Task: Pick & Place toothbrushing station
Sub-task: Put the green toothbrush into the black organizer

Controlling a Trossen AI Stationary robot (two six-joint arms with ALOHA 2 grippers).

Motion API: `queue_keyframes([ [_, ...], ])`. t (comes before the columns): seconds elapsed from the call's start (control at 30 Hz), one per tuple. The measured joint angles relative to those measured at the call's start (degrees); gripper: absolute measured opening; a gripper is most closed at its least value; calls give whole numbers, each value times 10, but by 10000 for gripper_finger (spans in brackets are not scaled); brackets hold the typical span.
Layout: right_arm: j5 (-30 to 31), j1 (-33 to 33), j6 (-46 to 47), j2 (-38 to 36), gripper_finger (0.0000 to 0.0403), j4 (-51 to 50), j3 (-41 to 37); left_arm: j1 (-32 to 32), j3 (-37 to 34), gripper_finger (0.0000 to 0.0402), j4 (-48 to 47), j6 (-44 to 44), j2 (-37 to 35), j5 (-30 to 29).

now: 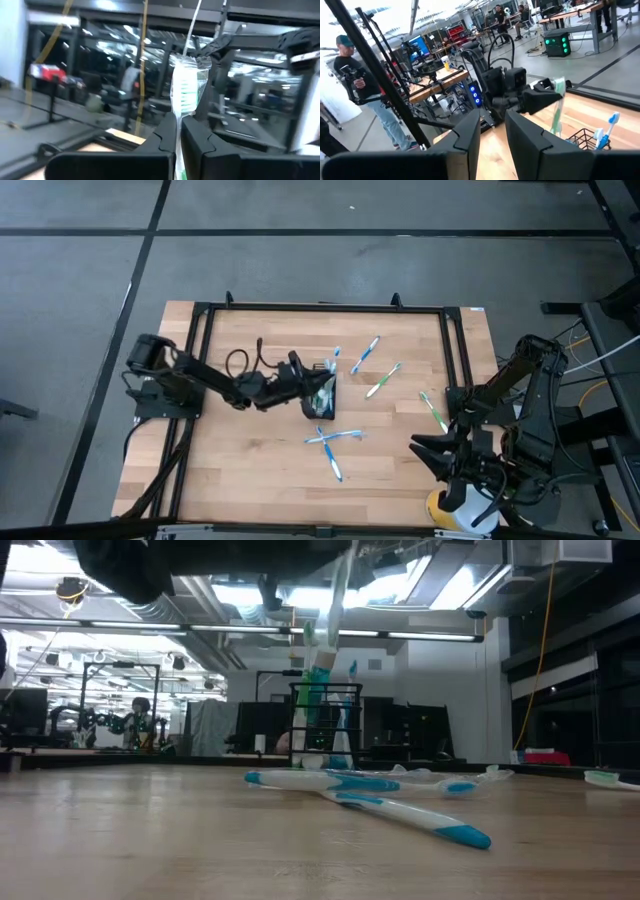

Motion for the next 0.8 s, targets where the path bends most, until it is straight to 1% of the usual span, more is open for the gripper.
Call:
queue_keyframes([
  [0.13, -2, 0, -15, 0, 96, 0, 0, -14, 13, 3, 45, 79, 42, -34],
  [0.27, -2, 0, -31, 0, 96, 0, 0, -19, 32, 3, 66, 140, 76, -43],
  [0.37, -6, 0, -35, 0, 96, 0, 0, -19, 46, 3, 83, 167, 100, -51],
  [0.6, -10, 0, -52, 0, 96, 0, 0, -38, 49, 3, 88, 196, 133, -100],
  [0.8, -11, 0, -59, 0, 96, 0, 0, -42, 49, 3, 98, 179, 162, -115],
])
